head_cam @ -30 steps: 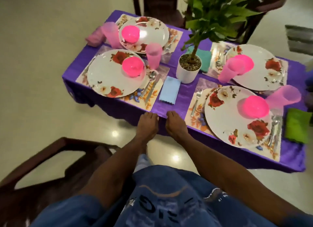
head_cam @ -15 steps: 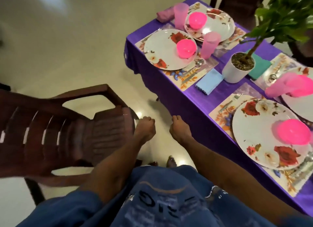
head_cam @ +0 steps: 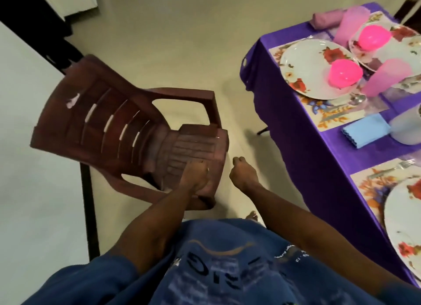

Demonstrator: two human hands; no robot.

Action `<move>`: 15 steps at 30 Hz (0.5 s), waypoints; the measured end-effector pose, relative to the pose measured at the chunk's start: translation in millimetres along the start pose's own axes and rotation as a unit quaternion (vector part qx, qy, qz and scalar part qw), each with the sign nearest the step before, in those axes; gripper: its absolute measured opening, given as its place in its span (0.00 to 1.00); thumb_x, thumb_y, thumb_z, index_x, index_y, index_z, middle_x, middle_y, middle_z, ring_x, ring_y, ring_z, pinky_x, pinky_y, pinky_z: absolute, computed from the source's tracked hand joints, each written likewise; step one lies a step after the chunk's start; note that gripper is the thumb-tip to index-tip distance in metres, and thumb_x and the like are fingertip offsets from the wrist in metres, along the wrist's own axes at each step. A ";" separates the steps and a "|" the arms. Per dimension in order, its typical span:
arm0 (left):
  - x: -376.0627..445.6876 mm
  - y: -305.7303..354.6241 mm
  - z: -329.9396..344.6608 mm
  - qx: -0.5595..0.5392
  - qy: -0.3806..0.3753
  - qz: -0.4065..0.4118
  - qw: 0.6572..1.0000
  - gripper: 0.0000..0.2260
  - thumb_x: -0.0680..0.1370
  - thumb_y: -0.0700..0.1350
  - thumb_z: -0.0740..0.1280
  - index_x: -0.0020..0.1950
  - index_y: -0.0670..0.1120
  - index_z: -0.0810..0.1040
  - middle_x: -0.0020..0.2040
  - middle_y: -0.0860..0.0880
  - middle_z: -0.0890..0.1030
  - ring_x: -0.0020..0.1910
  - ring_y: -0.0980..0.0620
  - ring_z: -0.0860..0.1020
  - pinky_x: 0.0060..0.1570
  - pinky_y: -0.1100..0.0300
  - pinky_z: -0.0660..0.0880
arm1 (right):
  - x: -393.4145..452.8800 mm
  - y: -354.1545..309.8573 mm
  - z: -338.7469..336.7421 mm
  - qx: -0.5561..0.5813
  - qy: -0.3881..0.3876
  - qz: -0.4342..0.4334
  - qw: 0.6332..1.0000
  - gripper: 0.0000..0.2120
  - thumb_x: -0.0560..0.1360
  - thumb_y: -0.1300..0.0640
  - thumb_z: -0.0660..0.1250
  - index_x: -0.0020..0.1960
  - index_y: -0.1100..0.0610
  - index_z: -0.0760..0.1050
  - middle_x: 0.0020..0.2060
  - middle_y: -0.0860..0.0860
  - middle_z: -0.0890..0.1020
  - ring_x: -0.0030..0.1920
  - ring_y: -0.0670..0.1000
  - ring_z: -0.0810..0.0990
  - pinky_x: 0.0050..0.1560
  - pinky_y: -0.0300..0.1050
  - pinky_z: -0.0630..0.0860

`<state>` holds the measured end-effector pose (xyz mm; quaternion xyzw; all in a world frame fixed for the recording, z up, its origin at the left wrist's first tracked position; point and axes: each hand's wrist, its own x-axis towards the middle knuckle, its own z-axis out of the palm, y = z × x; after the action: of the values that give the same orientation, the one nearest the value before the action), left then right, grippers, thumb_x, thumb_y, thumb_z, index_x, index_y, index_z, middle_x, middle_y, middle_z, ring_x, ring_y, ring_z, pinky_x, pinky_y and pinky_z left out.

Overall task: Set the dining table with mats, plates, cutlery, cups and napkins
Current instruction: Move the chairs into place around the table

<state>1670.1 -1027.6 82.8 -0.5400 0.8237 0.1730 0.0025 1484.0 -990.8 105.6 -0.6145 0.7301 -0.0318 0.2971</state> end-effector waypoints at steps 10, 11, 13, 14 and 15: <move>9.5 -186.9 -46.4 0.011 0.016 0.004 1.000 0.10 0.77 0.44 0.60 0.54 0.44 0.79 0.52 0.43 0.81 0.51 0.43 0.78 0.53 0.51 0.72 | 71.7 -172.6 66.2 0.010 0.020 0.037 0.999 0.15 0.73 0.60 0.61 0.60 0.58 0.73 0.58 0.56 0.77 0.56 0.60 0.78 0.54 0.49 0.74; 10.3 -209.5 -53.3 0.011 0.017 0.013 1.000 0.11 0.77 0.43 0.61 0.56 0.44 0.79 0.52 0.43 0.81 0.51 0.43 0.78 0.53 0.51 0.72 | 75.8 -197.4 74.4 0.008 0.018 0.038 0.999 0.15 0.73 0.61 0.61 0.59 0.59 0.73 0.58 0.57 0.77 0.55 0.60 0.78 0.54 0.51 0.73; 8.2 -241.2 -67.7 0.002 0.016 0.021 1.000 0.14 0.77 0.43 0.61 0.61 0.42 0.76 0.53 0.43 0.81 0.51 0.43 0.77 0.53 0.51 0.70 | 76.7 -238.1 85.7 0.030 0.020 0.049 0.998 0.15 0.74 0.62 0.61 0.61 0.61 0.71 0.60 0.60 0.75 0.55 0.62 0.77 0.53 0.52 0.73; 6.1 -258.6 -75.5 0.009 0.007 0.038 0.999 0.15 0.77 0.42 0.61 0.62 0.41 0.76 0.53 0.44 0.81 0.52 0.43 0.77 0.54 0.51 0.70 | 78.6 -256.5 94.6 0.038 0.027 0.061 0.997 0.15 0.75 0.62 0.60 0.61 0.62 0.71 0.60 0.61 0.74 0.55 0.63 0.77 0.52 0.53 0.74; 3.8 -271.6 -81.9 0.019 -0.006 0.058 0.998 0.14 0.77 0.42 0.61 0.61 0.42 0.76 0.54 0.43 0.80 0.53 0.43 0.76 0.56 0.51 0.69 | 78.9 -269.9 101.0 0.044 0.041 0.068 0.996 0.15 0.75 0.62 0.60 0.62 0.62 0.70 0.60 0.61 0.74 0.55 0.63 0.77 0.52 0.53 0.74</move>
<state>1925.3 -1151.5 82.4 -0.4901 0.8567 0.1609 0.0078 1763.5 -1096.4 102.6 -0.5476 0.7798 -0.0686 0.2955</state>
